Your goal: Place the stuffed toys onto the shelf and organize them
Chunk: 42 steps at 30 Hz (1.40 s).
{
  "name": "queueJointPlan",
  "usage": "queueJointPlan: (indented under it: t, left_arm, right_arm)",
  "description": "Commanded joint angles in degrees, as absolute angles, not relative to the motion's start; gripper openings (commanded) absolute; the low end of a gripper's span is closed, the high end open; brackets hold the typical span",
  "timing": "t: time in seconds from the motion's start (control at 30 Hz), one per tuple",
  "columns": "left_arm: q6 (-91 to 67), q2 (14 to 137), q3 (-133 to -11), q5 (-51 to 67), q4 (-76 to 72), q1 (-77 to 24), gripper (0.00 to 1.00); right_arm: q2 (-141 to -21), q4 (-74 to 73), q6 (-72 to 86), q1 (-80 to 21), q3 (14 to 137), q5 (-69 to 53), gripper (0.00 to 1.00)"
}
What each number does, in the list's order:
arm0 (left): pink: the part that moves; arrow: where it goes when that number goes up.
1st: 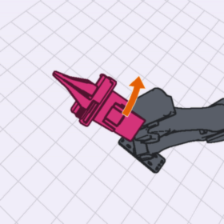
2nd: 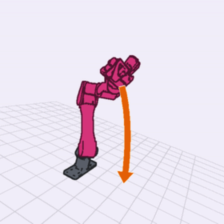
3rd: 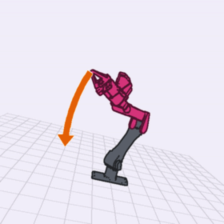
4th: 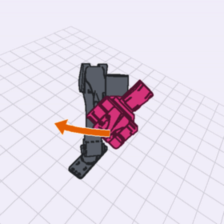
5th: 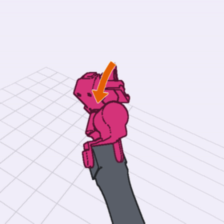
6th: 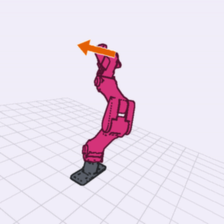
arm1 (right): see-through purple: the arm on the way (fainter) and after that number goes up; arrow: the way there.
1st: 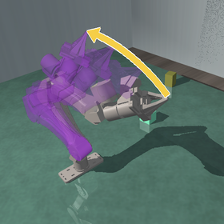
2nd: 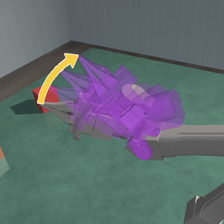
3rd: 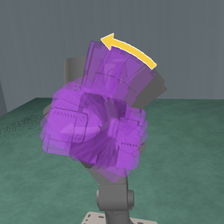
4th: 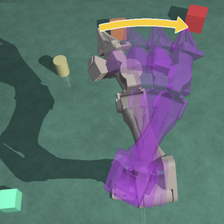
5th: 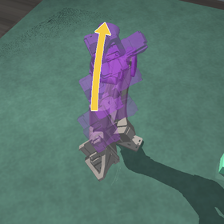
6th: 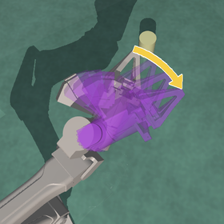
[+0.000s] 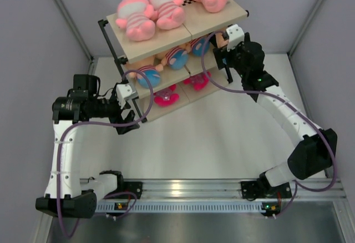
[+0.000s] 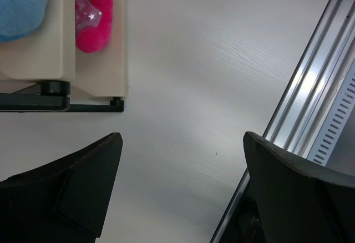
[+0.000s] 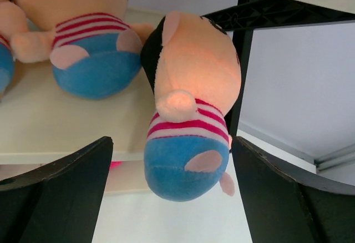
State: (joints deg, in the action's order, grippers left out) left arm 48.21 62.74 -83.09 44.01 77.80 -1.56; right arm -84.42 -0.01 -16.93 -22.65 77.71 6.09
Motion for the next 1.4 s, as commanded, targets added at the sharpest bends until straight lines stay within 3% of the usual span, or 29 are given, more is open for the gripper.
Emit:
queueJointPlan:
  t: [0.0,0.23,0.33,0.43,0.8,1.17,1.27,1.37]
  left_arm:
    - [49.22,61.53,-83.06,44.21,78.13,-1.49,0.97]
    - [48.96,61.44,-82.88,44.21,78.22,-1.41,0.97]
    - [48.60,61.35,-82.88,44.30,78.14,-1.49,0.97]
    - [48.43,61.17,-82.79,44.30,78.22,-1.41,0.97]
    - [48.16,61.52,-82.79,44.47,78.13,-1.49,0.97]
    - [48.25,61.26,-82.53,43.77,78.13,-1.49,0.97]
    - [48.34,61.35,-82.35,43.42,78.13,-1.41,0.97]
    - [48.43,61.61,-82.53,43.50,78.22,-1.41,0.97]
  right_arm:
    - [-80.25,0.18,-10.22,-21.27,80.25,1.94,0.88]
    - [-71.46,2.19,13.94,-9.97,74.45,-14.62,0.87]
    - [-72.15,9.82,27.57,-1.27,69.71,-25.44,0.86]
    - [-74.96,13.88,33.65,3.85,67.33,-27.77,0.84]
    - [-84.28,22.76,41.56,3.70,68.64,-31.03,0.84]
    - [-91.14,21.09,41.04,-3.07,71.37,-25.93,0.82]
    - [-91.06,22.32,41.92,-2.99,70.75,-25.40,0.76]
    - [-91.23,22.50,42.36,-3.25,70.93,-26.45,0.53]
